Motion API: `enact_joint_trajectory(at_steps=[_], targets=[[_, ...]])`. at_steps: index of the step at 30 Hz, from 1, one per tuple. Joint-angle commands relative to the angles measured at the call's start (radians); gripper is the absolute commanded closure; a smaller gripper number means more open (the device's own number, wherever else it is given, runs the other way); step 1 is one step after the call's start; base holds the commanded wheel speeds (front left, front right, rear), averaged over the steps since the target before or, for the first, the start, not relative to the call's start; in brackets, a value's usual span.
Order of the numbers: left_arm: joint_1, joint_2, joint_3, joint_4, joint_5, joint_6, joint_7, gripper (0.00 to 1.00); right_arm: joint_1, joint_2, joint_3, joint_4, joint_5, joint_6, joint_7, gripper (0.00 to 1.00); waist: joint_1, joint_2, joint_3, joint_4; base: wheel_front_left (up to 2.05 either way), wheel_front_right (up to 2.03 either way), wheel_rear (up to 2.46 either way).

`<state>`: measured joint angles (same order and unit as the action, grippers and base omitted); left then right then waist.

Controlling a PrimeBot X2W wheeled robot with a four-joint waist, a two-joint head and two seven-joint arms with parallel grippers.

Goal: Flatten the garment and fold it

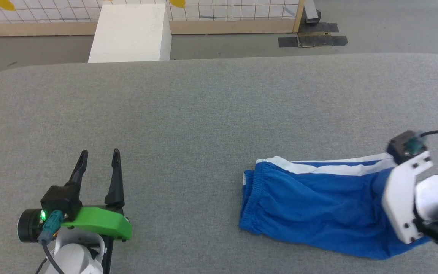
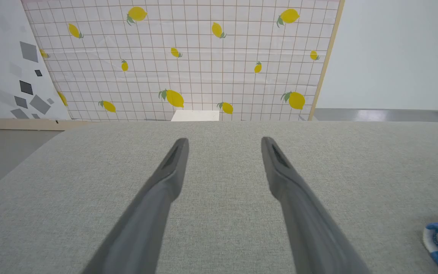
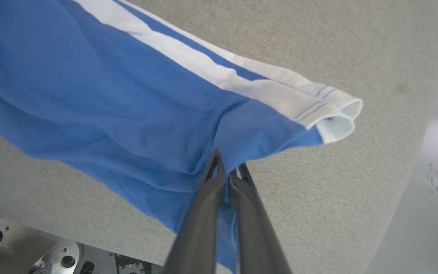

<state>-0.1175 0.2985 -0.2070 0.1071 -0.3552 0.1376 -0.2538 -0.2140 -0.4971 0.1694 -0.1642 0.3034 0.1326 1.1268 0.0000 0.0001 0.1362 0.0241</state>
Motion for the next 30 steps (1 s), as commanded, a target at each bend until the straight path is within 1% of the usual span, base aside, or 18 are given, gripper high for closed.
enact_joint_trajectory(at_steps=[1, 2, 6, 7, 14, 19, 20, 21, 25, 28, 30], targets=[[0.012, 0.009, 0.005, -0.001, -0.012, -0.008, -0.003, 0.0, -0.011, 0.012, 0.024, -0.023, 0.015, -0.002, 0.007, 1.0, 0.0, -0.0001, 0.002, 0.002, 0.0, 0.0, 0.0], [0.014, 0.011, 0.012, -0.001, -0.025, -0.011, -0.002, 0.0, -0.05, 0.045, 0.097, -0.044, 0.04, -0.002, 0.009, 1.0, 0.0, -0.0001, 0.008, 0.008, 0.0, 0.0, 0.0], [0.009, 0.005, 0.018, -0.001, -0.038, -0.008, -0.002, 0.0, -0.115, 0.103, 0.185, 0.002, 0.055, -0.002, -0.016, 1.0, 0.0, -0.0001, 0.016, 0.029, 0.0, 0.0, 0.0], [0.005, -0.003, 0.017, 0.0, -0.043, -0.008, -0.002, 0.0, -0.155, 0.155, 0.231, 0.062, 0.061, -0.002, -0.047, 1.0, 0.0, -0.0001, 0.023, 0.051, 0.0, 0.0, 0.0], [-0.002, -0.018, 0.011, 0.004, -0.046, -0.014, -0.005, 0.0, -0.232, 0.258, 0.314, 0.222, 0.061, -0.002, -0.123, 1.0, 0.0, -0.0001, 0.045, 0.103, 0.0, 0.0, 0.0], [0.001, -0.021, 0.014, 0.007, -0.044, -0.015, -0.006, 0.0, -0.273, 0.306, 0.359, 0.338, 0.042, -0.002, -0.175, 1.0, 0.0, -0.0001, 0.054, 0.12, 0.0, 0.0, 0.0], [0.0, -0.023, 0.013, 0.008, -0.043, -0.015, -0.006, 0.0, -0.279, 0.313, 0.37, 0.362, 0.042, -0.002, -0.184, 0.52, 0.0, -0.0001, 0.055, 0.122, 0.0, 0.0, 0.0], [0.0, -0.025, 0.013, 0.009, -0.041, -0.015, -0.007, 0.0, -0.29, 0.321, 0.384, 0.389, 0.044, -0.002, -0.211, 0.0, 0.0, -0.0001, 0.057, 0.123, 0.0, 0.0, 0.0], [0.001, -0.026, 0.018, 0.011, -0.038, -0.012, -0.007, 0.0, -0.312, 0.336, 0.401, 0.383, 0.079, -0.002, -0.265, 0.0, 0.0, -0.0001, 0.053, 0.105, 0.0, 0.0, 0.0], [0.005, -0.025, 0.021, 0.011, -0.037, -0.013, -0.007, 0.0, -0.314, 0.336, 0.381, 0.323, 0.11, -0.002, -0.31, 0.0, 0.0, -0.0001, 0.04, 0.084, 0.0, 0.0, 0.0], [0.007, -0.025, 0.022, 0.008, -0.036, -0.015, -0.007, 0.0, -0.296, 0.318, 0.345, 0.277, 0.114, -0.002, -0.325, 0.0, 0.0, -0.0001, 0.032, 0.07, 0.0, 0.0, 0.0]])
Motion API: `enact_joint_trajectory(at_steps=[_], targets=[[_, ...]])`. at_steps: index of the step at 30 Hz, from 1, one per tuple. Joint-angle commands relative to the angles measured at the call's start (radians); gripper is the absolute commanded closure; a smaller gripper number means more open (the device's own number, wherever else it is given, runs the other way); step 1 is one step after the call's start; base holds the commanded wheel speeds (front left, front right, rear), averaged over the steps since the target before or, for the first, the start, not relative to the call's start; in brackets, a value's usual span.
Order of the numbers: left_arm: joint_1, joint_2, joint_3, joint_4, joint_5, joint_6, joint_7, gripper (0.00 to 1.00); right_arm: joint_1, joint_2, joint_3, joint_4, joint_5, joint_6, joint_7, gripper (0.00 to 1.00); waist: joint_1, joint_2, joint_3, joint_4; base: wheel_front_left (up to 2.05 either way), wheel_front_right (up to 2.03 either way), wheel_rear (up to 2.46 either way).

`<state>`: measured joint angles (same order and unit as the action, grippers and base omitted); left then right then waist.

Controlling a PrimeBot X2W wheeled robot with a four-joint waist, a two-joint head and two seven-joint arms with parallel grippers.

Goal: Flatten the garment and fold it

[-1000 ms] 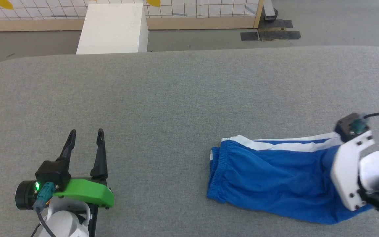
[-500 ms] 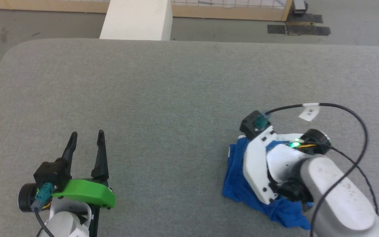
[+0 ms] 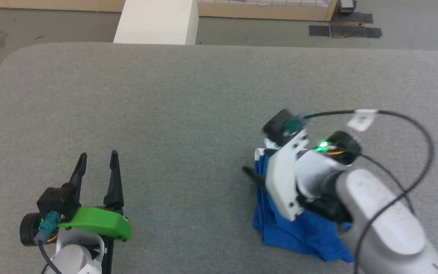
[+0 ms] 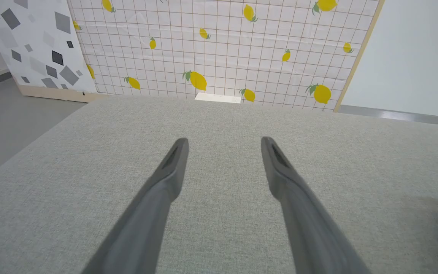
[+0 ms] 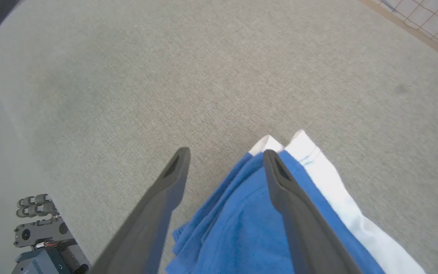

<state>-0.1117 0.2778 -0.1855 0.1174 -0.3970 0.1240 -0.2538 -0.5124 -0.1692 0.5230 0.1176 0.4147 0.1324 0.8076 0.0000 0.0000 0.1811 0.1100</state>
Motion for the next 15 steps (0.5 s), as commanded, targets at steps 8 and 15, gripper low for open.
enact_joint_trajectory(at_steps=[8, 15], targets=[[0.006, -0.006, -0.001, -0.012, 0.013, -0.004, -0.008, 0.0, 0.234, -0.134, -0.242, -0.139, -0.089, -0.002, 0.053, 0.0, 0.0, 0.0, -0.026, -0.056, 0.0, 0.0, 0.0], [0.005, -0.005, -0.007, -0.013, 0.012, -0.007, -0.008, 0.0, 0.381, -0.098, -0.311, -0.169, -0.117, -0.002, 0.07, 0.0, 0.0, 0.0, -0.01, -0.067, 0.0, 0.0, 0.0]])
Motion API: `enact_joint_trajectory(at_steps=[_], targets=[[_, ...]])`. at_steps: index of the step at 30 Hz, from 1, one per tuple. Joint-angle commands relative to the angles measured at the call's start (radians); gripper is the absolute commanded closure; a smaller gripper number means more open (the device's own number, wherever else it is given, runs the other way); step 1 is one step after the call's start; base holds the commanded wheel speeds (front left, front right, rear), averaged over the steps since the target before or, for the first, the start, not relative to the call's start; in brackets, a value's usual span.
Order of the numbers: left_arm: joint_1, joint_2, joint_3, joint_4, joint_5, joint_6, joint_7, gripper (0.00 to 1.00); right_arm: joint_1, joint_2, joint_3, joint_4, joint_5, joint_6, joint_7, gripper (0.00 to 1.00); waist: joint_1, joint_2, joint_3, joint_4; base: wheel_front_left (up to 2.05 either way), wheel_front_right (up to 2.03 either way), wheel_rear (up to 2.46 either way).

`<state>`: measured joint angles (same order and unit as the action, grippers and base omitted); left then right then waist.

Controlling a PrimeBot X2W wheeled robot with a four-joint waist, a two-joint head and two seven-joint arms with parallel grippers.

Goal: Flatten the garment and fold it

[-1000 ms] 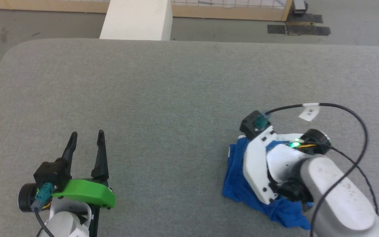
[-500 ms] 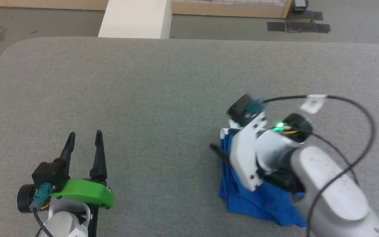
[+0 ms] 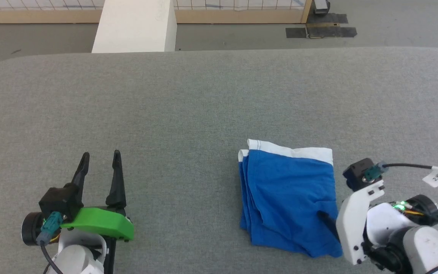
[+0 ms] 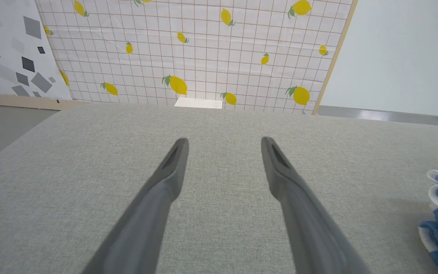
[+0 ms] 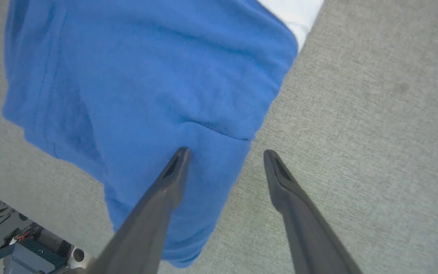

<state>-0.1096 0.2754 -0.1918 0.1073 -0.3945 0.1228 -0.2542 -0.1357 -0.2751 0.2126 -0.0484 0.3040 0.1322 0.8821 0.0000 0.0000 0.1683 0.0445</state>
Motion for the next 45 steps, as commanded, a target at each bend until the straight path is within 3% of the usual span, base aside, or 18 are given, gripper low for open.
enact_joint_trajectory(at_steps=[1, 11, 12, 13, 14, 20, 30, 34, 39, 45], targets=[[0.002, -0.003, -0.003, -0.002, 0.01, -0.007, -0.007, 0.0, 0.009, 0.02, 0.0, 0.006, -0.012, -0.002, -0.011, 0.0, 0.0, 0.0, 0.005, 0.0, 0.0, 0.0, 0.0], [-0.001, -0.001, -0.018, -0.003, 0.011, -0.006, -0.004, 0.0, -0.042, 0.082, 0.016, 0.237, -0.074, -0.002, -0.121, 0.0, 0.0, 0.0, 0.017, 0.011, 0.0, 0.0, 0.0], [0.0, 0.0, -0.018, -0.003, 0.011, -0.005, -0.004, 0.0, -0.049, 0.084, 0.018, 0.257, -0.073, -0.002, -0.127, 0.51, 0.0, 0.0, 0.018, 0.011, 0.0, 0.0, 0.0], [0.001, 0.0, -0.019, -0.004, 0.01, -0.004, -0.003, 0.0, -0.058, 0.083, 0.023, 0.276, -0.073, -0.002, -0.136, 0.88, 0.0, 0.0, 0.018, 0.01, 0.0, 0.0, 0.0], [0.002, 0.0, -0.02, -0.004, 0.011, -0.003, -0.003, 0.0, -0.065, 0.08, 0.03, 0.289, -0.071, -0.002, -0.144, 1.0, 0.0, 0.0, 0.018, 0.009, 0.0, 0.0, 0.0], [0.017, 0.007, -0.013, -0.015, 0.007, 0.008, -0.001, 0.0, -0.115, 0.012, 0.109, 0.31, -0.034, -0.002, -0.174, 1.0, 0.0, 0.0, 0.017, -0.054, 0.0, 0.0, 0.0], [0.049, 0.039, 0.04, -0.099, 0.007, 0.052, -0.001, 0.0, -0.303, -0.268, 0.382, 0.261, 0.079, -0.002, -0.19, 1.0, 0.0, 0.0, 0.091, -0.361, 0.0, 0.0, 0.0], [0.033, 0.055, 0.04, -0.133, 0.021, 0.064, 0.02, 0.0, -0.399, -0.343, 0.454, 0.306, 0.102, -0.002, -0.243, 1.0, 0.0, 0.0, 0.133, -0.442, 0.0, 0.0, 0.0], [0.016, 0.083, 0.037, -0.18, 0.041, 0.074, 0.056, 0.0, -0.492, -0.398, 0.493, 0.413, 0.099, -0.002, -0.331, 1.0, 0.0, 0.0, 0.181, -0.479, 0.0, 0.0, 0.0], [-0.004, 0.12, 0.03, -0.248, 0.068, 0.083, 0.116, 0.0, -0.575, -0.428, 0.44, 0.578, 0.09, -0.002, -0.436, 1.0, 0.0, 0.0, 0.265, -0.455, 0.0, 0.0, 0.0]])
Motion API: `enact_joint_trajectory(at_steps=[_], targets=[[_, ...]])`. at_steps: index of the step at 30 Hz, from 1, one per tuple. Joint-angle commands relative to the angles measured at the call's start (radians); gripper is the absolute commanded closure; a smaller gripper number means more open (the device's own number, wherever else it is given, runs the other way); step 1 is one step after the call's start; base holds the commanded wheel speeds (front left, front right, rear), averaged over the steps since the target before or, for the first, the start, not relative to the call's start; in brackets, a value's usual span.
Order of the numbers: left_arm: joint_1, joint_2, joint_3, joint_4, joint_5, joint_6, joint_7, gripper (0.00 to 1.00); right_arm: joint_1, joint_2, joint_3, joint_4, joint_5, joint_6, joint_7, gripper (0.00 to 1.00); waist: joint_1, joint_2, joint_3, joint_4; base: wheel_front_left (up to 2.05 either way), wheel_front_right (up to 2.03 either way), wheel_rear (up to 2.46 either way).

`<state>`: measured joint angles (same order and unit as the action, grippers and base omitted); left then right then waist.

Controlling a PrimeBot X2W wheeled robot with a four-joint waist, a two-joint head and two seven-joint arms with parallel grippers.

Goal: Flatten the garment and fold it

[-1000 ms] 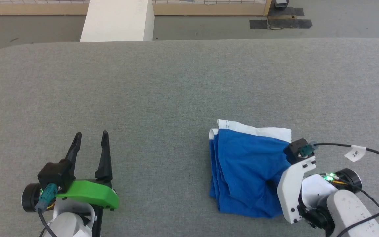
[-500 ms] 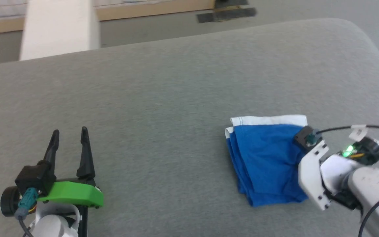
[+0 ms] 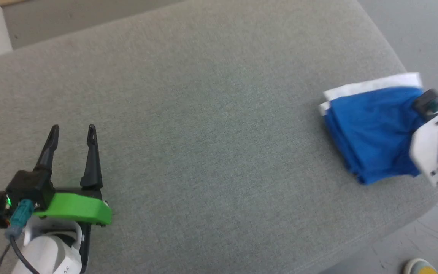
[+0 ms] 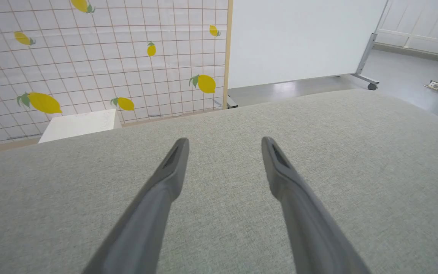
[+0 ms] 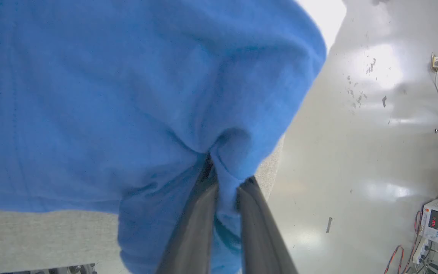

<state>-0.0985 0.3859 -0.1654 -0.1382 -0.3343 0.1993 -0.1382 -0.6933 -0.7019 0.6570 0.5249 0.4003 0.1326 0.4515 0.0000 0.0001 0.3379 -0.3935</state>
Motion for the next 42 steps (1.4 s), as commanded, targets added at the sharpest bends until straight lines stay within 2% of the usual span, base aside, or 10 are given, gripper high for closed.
enact_joint_trajectory(at_steps=[1, 12, 14, 15, 18, 23, 31, 37, 42], targets=[[-0.019, 0.017, 0.002, -0.015, 0.012, 0.008, 0.011, 0.0, -0.031, -0.006, -0.022, 0.038, -0.011, -0.002, -0.022, 1.0, 0.0, -0.0001, 0.111, -0.008, 0.0, 0.0, 0.0], [-0.031, 0.061, 0.012, -0.091, 0.029, 0.022, 0.074, 0.0, -0.143, 0.015, -0.218, 0.313, -0.093, -0.002, -0.134, 1.0, 0.0, -0.0001, 0.195, 0.052, 0.0, 0.0, 0.0], [-0.033, 0.063, 0.01, -0.095, 0.03, 0.023, 0.077, 0.0, -0.152, 0.024, -0.252, 0.35, -0.109, -0.002, -0.139, 0.55, 0.0, -0.0001, 0.198, 0.056, 0.0, 0.0, 0.0], [-0.034, 0.063, 0.009, -0.096, 0.03, 0.023, 0.078, 0.0, -0.158, 0.031, -0.274, 0.371, -0.119, -0.002, -0.139, 0.0, 0.0, -0.0001, 0.198, 0.058, 0.0, 0.0, 0.0], [-0.037, 0.063, 0.004, -0.093, 0.03, 0.023, 0.08, 0.0, -0.172, 0.045, -0.328, 0.405, -0.149, -0.002, -0.159, 0.0, 0.0, -0.0001, 0.193, 0.062, 0.0, 0.0, 0.0], [-0.033, 0.049, 0.001, -0.072, 0.021, 0.027, 0.06, 0.0, -0.194, 0.066, -0.392, 0.375, -0.173, -0.002, -0.236, 0.0, 0.0, -0.0001, 0.148, 0.07, 0.0, 0.0, 0.0], [-0.01, 0.001, 0.002, -0.003, -0.019, 0.027, -0.015, 0.0, -0.175, 0.132, -0.509, 0.144, -0.152, -0.002, -0.391, 0.0, 0.0, -0.0001, -0.002, 0.119, 0.0, 0.0, 0.0], [-0.003, -0.038, -0.008, 0.052, -0.047, 0.02, -0.054, 0.0, -0.052, 0.243, -0.566, -0.117, -0.174, -0.002, -0.479, 0.0, 0.0, -0.0001, -0.122, 0.194, 0.0, 0.0, 0.0], [-0.01, -0.077, -0.014, 0.096, -0.062, 0.022, -0.082, 0.0, 0.083, 0.395, -0.637, -0.312, -0.216, -0.002, -0.547, 0.0, 0.0, -0.0001, -0.194, 0.266, 0.0, 0.0, 0.0]])
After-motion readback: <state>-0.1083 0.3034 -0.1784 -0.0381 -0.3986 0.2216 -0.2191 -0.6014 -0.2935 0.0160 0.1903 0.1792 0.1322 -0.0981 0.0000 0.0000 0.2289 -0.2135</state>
